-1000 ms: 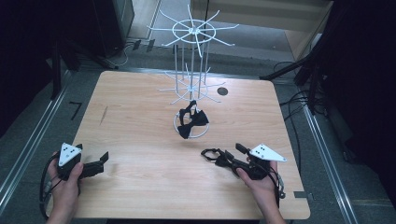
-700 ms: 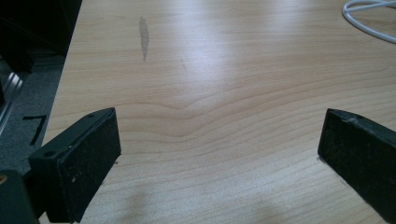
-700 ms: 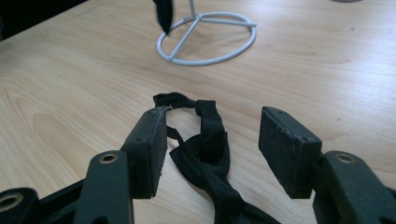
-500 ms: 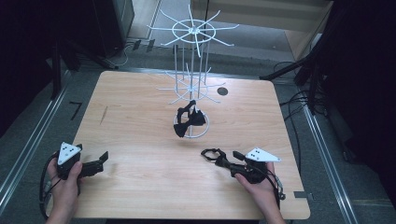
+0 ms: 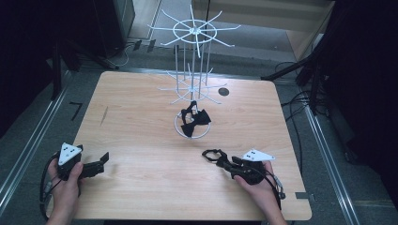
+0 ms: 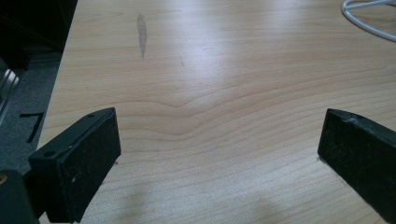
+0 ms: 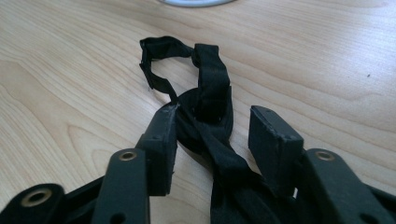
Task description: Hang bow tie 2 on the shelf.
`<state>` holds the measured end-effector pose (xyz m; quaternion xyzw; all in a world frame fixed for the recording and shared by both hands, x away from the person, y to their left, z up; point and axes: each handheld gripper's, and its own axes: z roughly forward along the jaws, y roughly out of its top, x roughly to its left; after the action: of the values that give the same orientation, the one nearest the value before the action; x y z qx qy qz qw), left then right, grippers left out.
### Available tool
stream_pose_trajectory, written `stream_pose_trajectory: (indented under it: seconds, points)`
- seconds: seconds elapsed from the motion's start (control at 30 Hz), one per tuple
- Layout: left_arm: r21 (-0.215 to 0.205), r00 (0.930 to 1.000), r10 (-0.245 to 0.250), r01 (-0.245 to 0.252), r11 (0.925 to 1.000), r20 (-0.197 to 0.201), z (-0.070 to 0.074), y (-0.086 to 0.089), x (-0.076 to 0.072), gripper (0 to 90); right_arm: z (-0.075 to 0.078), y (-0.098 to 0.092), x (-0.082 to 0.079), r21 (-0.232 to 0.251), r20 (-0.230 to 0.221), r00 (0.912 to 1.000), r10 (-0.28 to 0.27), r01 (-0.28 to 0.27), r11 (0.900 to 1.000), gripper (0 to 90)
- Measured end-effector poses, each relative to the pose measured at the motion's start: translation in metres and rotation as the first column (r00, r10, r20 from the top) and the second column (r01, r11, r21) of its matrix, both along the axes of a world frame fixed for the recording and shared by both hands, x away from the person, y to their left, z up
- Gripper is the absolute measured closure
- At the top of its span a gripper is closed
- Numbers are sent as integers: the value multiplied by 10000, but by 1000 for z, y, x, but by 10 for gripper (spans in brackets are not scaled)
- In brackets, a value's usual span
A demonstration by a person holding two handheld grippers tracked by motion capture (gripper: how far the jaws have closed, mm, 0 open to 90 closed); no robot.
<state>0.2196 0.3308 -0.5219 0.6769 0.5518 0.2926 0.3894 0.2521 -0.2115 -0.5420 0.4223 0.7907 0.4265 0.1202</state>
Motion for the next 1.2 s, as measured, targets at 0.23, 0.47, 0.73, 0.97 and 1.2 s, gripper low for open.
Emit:
stream_pose_trajectory:
  seconds: [0.23, 0.47, 0.73, 0.97, 1.2]
  points:
    - [-10, 10000, -50, 50, 10000, -75, 0, 0, 2, 0, -3, 2, 1, -411, -80, 9999, -74, 71, 9991, 635]
    - [13, 10000, -64, 64, 10000, -37, 0, 0, 2, 0, -2, 4, 5, -636, -37, 9999, -105, 102, 9979, 772]
    - [-50, 10000, -80, 79, 10000, -29, 0, 1, 0, 0, 10, 1, 6, -282, 201, 9983, -543, 548, 9981, 783]
    - [-40, 9999, -123, 123, 9999, -26, 0, 0, 0, 0, 22, -4, 6, 221, 991, 9889, -1106, 1089, 9938, 784]
    - [-43, 9999, -125, 125, 9999, -45, 0, 0, 1, 0, 36, -3, 5, 755, 1790, 9718, -1537, 1421, 9870, 783]
